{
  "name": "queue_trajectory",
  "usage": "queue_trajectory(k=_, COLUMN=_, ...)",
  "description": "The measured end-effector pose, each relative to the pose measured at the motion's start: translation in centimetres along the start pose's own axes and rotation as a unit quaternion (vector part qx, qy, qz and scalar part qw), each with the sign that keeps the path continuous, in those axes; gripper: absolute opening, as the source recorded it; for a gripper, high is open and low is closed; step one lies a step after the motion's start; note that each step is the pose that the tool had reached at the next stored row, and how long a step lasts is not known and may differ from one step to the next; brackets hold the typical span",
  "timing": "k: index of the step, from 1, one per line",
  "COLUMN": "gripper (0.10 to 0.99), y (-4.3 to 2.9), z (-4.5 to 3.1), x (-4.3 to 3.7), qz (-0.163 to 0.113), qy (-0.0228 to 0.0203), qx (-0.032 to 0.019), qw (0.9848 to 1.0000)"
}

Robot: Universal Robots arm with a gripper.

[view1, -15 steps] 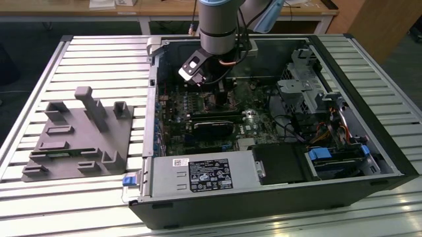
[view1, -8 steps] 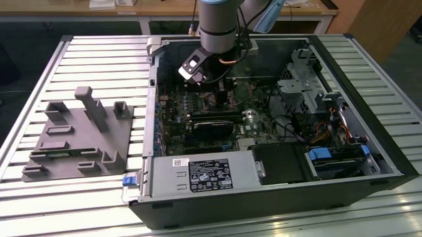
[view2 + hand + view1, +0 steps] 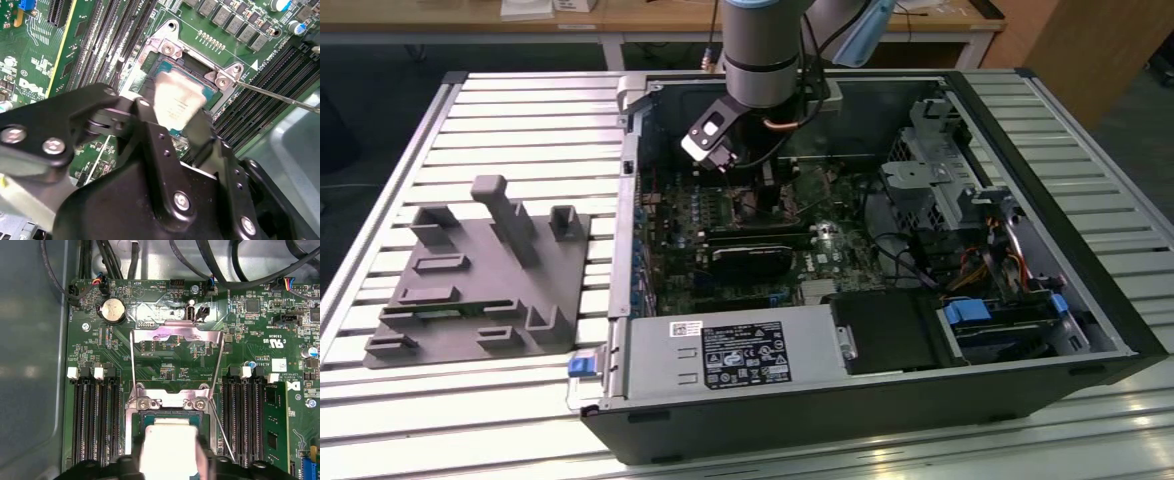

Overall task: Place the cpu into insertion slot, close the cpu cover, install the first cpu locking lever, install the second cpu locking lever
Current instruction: 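Place the cpu into insertion slot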

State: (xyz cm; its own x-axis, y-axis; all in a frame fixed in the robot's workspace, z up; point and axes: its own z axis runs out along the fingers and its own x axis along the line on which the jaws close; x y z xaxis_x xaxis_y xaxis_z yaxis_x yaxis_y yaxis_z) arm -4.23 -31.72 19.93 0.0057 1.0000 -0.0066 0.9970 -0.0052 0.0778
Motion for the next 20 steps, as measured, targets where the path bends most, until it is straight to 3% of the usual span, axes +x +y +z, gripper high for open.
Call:
queue_trajectory(k=1, gripper=0.537, y=0.00, z=0.00, x=0.00, qz=0.000, qy=0.0000, qx=0.0000, qw=1.0000)
queue_trajectory(k=3, gripper=0.420, y=0.00, z=-0.01, x=-0.01, qz=0.000, qy=-0.0002, qx=0.0001, qw=1.0000)
queue_trajectory(k=4, gripper=0.420, y=0.00, z=-0.02, x=-0.01, qz=0.000, qy=-0.0001, qx=0.0001, qw=1.0000)
queue_trajectory(k=7, gripper=0.243, y=0.00, z=-0.01, x=0.00, qz=0.000, qy=-0.0001, qx=0.0000, qw=1.0000)
queue_trajectory(k=8, gripper=0.243, y=0.00, z=-0.01, x=0.00, qz=0.000, qy=0.0000, qx=0.0000, qw=1.0000)
queue_trajectory(k=11, gripper=0.125, y=0.00, z=-0.01, x=0.00, qz=0.000, qy=0.0000, qx=0.0000, qw=1.0000)
queue_trajectory(k=20, gripper=0.106, y=-0.01, z=0.02, x=-0.01, qz=0.000, qy=-0.0003, qx=0.0002, qw=1.0000)
